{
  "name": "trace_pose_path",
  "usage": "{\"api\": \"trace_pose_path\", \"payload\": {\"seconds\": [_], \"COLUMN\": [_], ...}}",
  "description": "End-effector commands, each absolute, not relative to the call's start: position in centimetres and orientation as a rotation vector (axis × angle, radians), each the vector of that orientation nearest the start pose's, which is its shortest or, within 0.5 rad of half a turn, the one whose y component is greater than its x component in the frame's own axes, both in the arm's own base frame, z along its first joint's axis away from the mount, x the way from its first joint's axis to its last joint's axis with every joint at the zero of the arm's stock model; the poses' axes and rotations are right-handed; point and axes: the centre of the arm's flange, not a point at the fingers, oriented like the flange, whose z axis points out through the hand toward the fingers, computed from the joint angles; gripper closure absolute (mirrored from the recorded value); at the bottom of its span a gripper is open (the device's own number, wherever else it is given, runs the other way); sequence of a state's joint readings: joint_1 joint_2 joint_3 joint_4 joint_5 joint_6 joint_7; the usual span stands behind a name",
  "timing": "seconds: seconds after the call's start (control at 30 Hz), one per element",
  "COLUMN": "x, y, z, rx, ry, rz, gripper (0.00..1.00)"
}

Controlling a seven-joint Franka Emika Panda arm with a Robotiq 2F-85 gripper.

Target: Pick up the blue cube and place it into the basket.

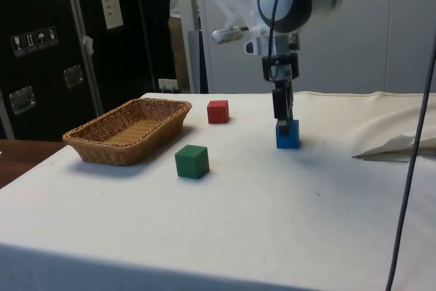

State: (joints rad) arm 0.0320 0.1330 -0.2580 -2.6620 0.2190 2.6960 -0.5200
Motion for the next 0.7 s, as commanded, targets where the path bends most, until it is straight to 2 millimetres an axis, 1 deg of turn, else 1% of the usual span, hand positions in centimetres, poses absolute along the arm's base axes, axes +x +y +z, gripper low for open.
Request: {"api": "trace_pose_path", "payload": {"seconds": [0.0, 0.13, 0.17, 0.2, 0.4, 0.43, 0.47, 0.67], "x": [39.7, 40.0, 39.8, 40.0, 40.4, 40.3, 40.5, 40.4], "y": [-10.0, -10.0, -10.2, -10.0, -10.1, -10.2, -10.1, -10.1], "z": [18.8, 17.9, 17.9, 17.7, 16.6, 16.6, 16.5, 16.2], "rx": [-3.039, -3.030, -3.042, -3.028, -3.030, -3.035, -3.031, -3.039], "ry": [-0.141, -0.142, -0.142, -0.141, -0.142, -0.145, -0.144, -0.145], "rz": [0.085, 0.102, 0.119, 0.105, 0.121, 0.147, 0.122, 0.125], "gripper": [0.00, 0.00, 0.00, 0.00, 0.00, 0.00, 0.00, 0.00]}}
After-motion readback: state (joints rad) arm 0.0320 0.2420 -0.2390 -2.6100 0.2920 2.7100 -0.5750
